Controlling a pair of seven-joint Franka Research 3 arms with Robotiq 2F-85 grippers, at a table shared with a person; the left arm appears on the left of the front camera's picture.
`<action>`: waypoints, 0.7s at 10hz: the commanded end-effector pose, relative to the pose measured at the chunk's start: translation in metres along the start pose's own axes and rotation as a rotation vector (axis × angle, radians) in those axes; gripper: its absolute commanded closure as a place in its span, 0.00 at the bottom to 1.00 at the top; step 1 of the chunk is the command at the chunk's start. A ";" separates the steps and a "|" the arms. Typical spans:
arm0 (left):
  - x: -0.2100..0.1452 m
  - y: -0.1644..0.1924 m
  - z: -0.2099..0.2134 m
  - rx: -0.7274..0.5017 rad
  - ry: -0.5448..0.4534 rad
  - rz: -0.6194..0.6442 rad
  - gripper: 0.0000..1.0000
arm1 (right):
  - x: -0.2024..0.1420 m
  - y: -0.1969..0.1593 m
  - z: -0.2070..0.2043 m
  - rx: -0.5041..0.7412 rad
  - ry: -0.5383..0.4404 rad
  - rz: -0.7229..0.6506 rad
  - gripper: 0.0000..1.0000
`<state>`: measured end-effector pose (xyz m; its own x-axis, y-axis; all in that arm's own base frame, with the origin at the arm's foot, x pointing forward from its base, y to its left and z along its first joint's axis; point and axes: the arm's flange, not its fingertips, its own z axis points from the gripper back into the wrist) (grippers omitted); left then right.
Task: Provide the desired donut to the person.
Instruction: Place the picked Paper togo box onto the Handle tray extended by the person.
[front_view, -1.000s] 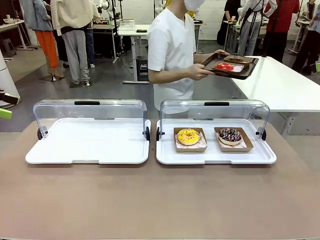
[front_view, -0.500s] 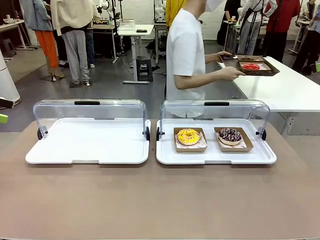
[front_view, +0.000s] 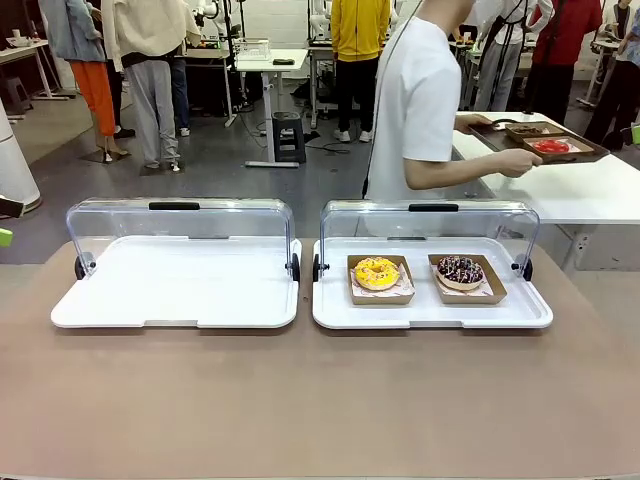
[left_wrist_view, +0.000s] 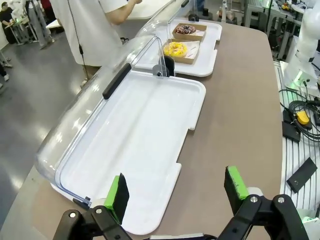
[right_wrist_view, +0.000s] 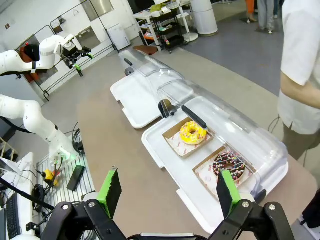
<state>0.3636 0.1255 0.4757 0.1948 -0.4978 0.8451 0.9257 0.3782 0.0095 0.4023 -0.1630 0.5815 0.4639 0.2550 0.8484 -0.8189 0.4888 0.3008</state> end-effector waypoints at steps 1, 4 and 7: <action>-0.002 0.000 -0.001 0.008 -0.008 -0.002 0.00 | 0.000 0.001 -0.002 0.003 0.002 0.000 0.00; -0.002 0.000 -0.001 0.008 -0.008 -0.002 0.00 | 0.000 0.001 -0.002 0.003 0.002 0.000 0.00; -0.002 0.000 -0.001 0.008 -0.008 -0.002 0.00 | 0.000 0.001 -0.002 0.003 0.002 0.000 0.00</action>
<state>0.3636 0.1255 0.4757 0.1949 -0.4982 0.8449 0.9256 0.3783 0.0095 0.4023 -0.1630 0.5815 0.4639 0.2550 0.8484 -0.8189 0.4888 0.3009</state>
